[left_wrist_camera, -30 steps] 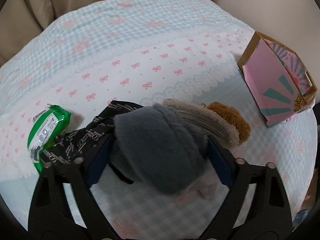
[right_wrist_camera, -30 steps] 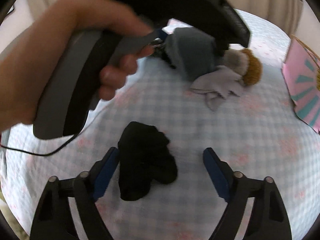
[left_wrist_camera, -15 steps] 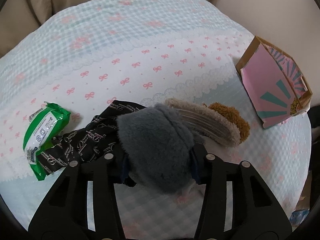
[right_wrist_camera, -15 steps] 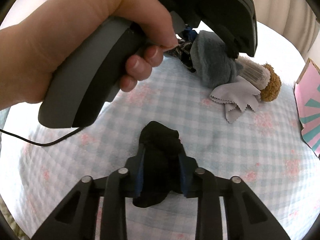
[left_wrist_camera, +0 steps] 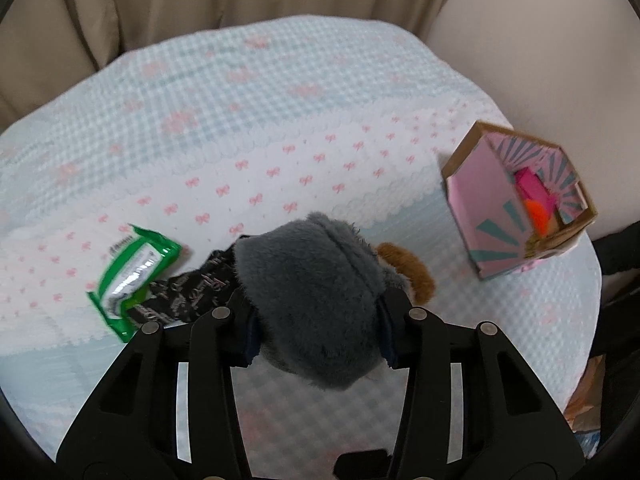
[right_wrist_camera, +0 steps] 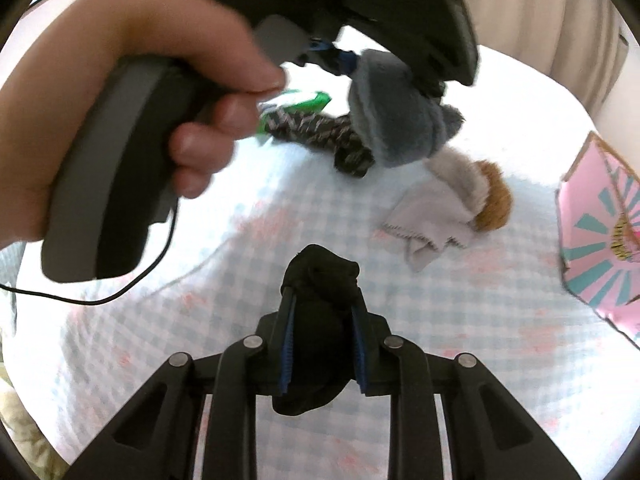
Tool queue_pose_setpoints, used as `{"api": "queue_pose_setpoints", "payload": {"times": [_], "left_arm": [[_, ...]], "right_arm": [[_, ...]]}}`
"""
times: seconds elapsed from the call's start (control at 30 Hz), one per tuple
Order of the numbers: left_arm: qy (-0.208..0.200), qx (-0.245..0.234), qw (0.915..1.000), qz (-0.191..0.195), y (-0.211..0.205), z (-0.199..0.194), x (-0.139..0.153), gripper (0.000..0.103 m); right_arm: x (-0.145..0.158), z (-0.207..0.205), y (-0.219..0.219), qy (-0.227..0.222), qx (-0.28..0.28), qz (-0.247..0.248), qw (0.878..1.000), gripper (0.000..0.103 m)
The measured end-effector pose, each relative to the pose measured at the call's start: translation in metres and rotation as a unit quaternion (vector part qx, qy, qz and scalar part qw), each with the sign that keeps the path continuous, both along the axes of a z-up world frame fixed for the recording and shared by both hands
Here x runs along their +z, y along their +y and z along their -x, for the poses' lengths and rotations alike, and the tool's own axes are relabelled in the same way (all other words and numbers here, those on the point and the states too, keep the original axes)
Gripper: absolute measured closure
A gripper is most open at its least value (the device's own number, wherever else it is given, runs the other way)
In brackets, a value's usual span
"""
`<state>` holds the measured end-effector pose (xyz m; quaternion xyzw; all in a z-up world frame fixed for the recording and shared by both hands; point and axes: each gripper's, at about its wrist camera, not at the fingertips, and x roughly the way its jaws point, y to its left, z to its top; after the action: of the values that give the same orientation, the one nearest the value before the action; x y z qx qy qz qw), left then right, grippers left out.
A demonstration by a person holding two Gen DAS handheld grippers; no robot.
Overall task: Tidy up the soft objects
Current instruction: 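Grasp the grey fuzzy sock with the left tool while the right tool grasps the black sock, then carry the grey sock and black sock into the box and release both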
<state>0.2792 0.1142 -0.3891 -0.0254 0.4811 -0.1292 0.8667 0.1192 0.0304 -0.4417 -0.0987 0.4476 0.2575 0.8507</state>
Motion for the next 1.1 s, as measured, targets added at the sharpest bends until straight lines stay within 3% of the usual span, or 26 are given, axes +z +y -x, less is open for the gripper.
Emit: {"api": "queue_pose_setpoints", "payload": {"times": [0.3,0.67,0.87,1.1], "left_arm": [[-0.026,0.008,0.9996,0.004,-0.004,0.027,0.084,0.062],[-0.072,0.008,0.9973,0.009,-0.040,0.065,0.195,0.062],[-0.087,0.018,0.9960,0.007,-0.078,0.080,0.232,0.062],[-0.085,0.047,0.9952,0.010,-0.138,0.079,0.244,0.062]], "right_arm": [[0.069,0.013,-0.036,-0.031,-0.050,-0.011,0.998,0.081],[0.184,0.019,-0.103,-0.076,-0.107,-0.038,0.991,0.081],[0.228,0.015,-0.144,-0.099,-0.116,-0.045,0.987,0.081],[0.261,-0.001,-0.212,-0.110,-0.109,-0.052,0.987,0.081]]}}
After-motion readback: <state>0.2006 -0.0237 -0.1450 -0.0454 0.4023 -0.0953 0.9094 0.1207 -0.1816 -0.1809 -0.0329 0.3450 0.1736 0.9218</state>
